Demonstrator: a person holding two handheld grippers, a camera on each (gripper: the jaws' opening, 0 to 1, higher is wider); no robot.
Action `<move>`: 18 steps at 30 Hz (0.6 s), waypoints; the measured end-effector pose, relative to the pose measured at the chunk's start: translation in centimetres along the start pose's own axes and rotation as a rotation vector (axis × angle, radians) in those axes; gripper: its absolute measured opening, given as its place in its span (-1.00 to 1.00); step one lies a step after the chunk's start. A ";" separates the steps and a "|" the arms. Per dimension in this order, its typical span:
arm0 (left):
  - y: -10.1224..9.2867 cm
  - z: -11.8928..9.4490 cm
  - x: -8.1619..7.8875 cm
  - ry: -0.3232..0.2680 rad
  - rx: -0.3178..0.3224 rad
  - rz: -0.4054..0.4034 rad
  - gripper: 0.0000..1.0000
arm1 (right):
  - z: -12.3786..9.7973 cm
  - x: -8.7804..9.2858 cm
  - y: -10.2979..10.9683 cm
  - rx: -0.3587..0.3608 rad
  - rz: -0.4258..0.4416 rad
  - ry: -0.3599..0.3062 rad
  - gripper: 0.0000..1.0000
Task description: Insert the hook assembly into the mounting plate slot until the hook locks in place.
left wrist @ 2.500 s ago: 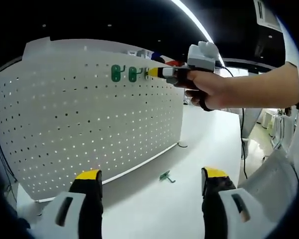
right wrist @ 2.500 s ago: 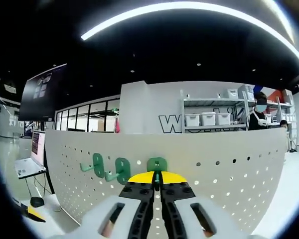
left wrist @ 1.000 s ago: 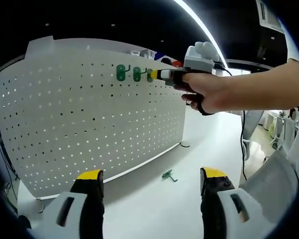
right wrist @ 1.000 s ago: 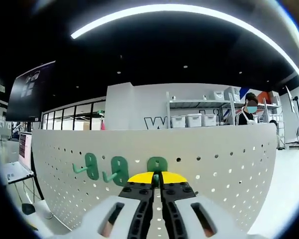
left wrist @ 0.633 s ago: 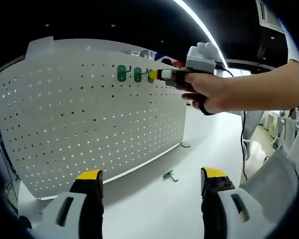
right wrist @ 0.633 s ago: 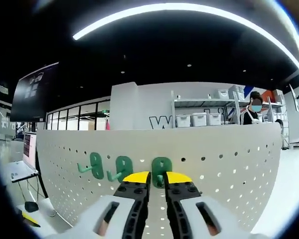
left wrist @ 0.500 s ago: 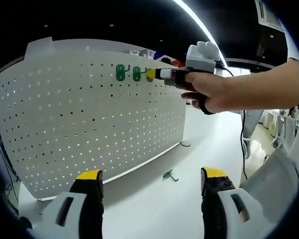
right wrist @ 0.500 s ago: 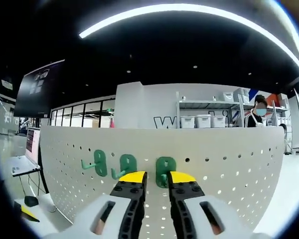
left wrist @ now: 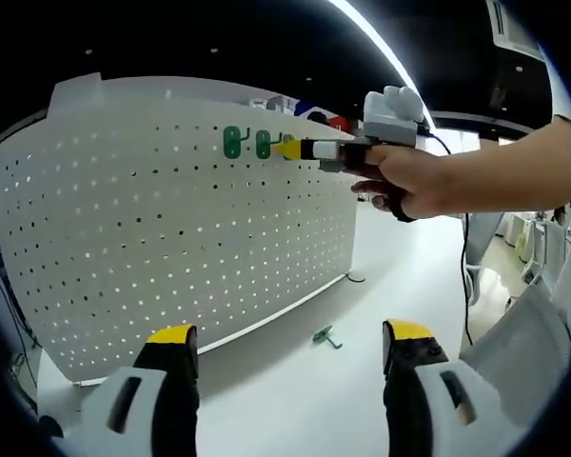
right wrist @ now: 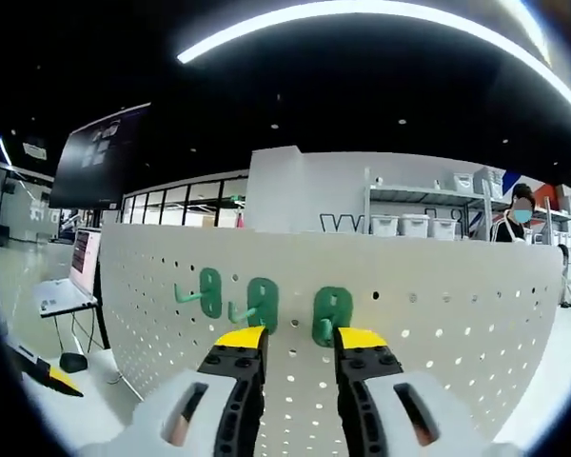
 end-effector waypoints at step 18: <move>0.3 -0.2 0.2 0.011 -0.011 0.002 0.66 | -1.8 1.3 0.8 -0.078 0.050 0.000 0.04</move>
Point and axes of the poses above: the point that each gripper's makers call its tool centre point, and the gripper's own axes: z roughly forward along the fingers, y roughly to its left, x roughly out of its underside, the point moved 6 cm from there along -z, roughly backward along the fingers, and after that the axes turned 6 degrees about -x, right-handed, at the moved point
